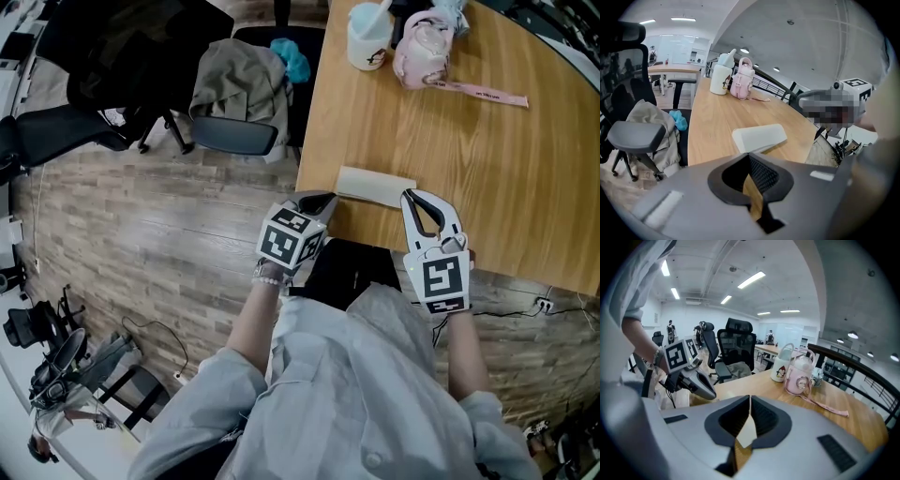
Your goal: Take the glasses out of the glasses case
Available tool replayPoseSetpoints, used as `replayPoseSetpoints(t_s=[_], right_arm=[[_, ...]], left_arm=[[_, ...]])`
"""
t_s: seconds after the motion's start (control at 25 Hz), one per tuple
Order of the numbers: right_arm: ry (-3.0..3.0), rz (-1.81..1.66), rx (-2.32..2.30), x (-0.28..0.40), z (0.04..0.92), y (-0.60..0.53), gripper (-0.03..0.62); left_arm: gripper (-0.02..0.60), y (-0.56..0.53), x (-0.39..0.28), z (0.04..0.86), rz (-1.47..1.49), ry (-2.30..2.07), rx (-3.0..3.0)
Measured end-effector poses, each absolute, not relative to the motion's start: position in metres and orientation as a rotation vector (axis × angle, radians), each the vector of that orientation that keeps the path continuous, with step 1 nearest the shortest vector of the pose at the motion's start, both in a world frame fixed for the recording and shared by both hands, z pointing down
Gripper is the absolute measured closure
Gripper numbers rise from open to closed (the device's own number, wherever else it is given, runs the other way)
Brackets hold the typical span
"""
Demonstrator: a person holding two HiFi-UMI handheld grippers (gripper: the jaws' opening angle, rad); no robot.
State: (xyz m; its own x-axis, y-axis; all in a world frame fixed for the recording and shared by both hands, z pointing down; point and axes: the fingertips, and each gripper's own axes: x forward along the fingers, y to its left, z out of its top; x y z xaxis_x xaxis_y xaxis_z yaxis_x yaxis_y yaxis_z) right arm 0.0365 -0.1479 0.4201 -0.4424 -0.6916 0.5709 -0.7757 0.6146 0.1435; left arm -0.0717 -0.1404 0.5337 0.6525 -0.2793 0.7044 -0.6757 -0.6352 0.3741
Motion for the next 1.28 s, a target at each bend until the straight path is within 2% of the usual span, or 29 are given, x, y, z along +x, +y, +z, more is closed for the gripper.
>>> replayPoseSetpoints(t_s=[0.16,0.36,0.52,0.76,1.28], right_arm=[[-2.161,0.080,1.018,0.031,0.438,-0.146,0.591],[-2.029,-0.058,0.790,0.030,0.472,-0.138,0.430],[-1.971,-0.112,0.674,0.027,0.494,-0.129,0.377],[-1.930,-0.179,0.581,0.019,0.513,-0.124,0.358],[-1.845,-0.308,0.421,0.015,0.533,-0.136,0.364]], left_arm=[[0.578,-0.140,-0.071,0.536,0.806,-0.732,2.216],[0.578,-0.142,-0.068,0.539,0.805,-0.733,2.213],[0.578,-0.140,-0.070,0.541,0.810,-0.736,2.208],[0.578,-0.140,-0.073,0.542,0.804,-0.751,2.197],[0.578,-0.142,-0.069,0.544,0.817,-0.746,2.185]])
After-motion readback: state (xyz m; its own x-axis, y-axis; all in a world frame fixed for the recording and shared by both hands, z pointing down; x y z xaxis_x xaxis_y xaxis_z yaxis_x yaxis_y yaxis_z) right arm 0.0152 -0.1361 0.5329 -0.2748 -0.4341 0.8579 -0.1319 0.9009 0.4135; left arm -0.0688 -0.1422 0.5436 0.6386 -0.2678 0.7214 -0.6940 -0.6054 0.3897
